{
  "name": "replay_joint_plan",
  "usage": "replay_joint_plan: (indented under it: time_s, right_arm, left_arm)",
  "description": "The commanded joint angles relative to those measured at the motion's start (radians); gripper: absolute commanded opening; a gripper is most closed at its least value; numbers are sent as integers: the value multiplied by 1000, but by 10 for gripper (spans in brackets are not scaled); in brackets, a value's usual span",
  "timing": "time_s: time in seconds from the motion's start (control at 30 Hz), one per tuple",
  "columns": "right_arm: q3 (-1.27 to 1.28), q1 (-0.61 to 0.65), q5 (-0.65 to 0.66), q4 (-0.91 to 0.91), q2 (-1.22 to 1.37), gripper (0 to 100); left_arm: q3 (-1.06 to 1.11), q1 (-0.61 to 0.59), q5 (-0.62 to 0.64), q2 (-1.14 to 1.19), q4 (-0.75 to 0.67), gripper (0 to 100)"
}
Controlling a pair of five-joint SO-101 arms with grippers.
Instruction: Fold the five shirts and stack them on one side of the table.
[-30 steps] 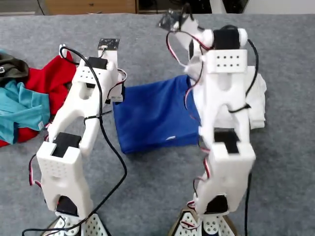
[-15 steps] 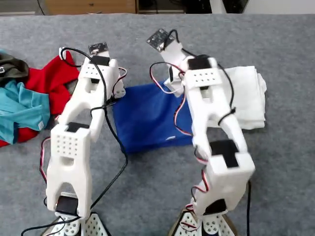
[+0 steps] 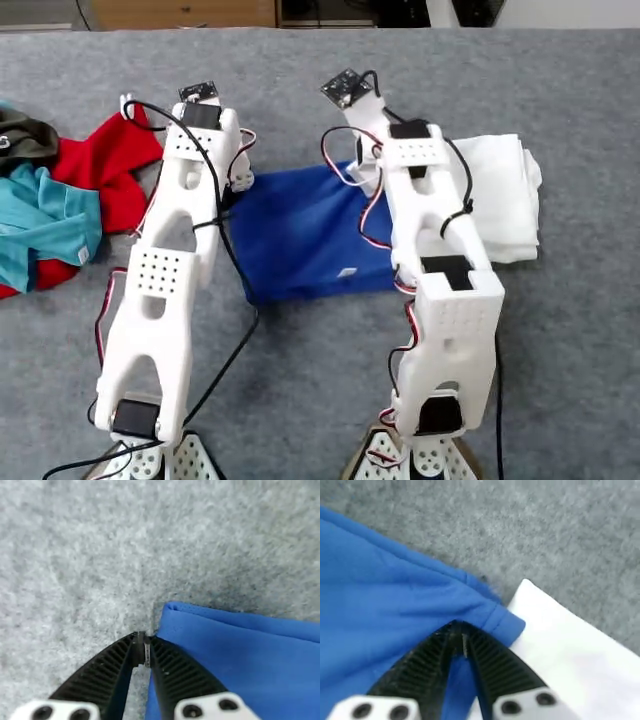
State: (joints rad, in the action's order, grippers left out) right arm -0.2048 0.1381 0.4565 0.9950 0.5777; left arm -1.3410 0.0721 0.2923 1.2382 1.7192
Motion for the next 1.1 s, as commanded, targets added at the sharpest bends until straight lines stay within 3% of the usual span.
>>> replay_joint_plan:
  time_s: [0.0, 0.3, 0.5, 0.83, 1.07]
  right_arm:
    - [-93, -8, -3, 124, -114, 5]
    - [-113, -36, -3, 405, -383, 5]
    - [77, -35, -9, 555, -628, 5]
    - [685, -120, -49, 377, -1219, 9]
    - [1069, -120, -60, 176, -1486, 9]
  left_arm:
    - [-172, -29, -25, 33, 32, 18]
    - [-304, -18, -135, -16, 43, 18]
    - [-290, -35, -135, -113, 44, 18]
    - [195, -31, -137, -400, 44, 18]
    - [525, -35, -138, -591, 38, 18]
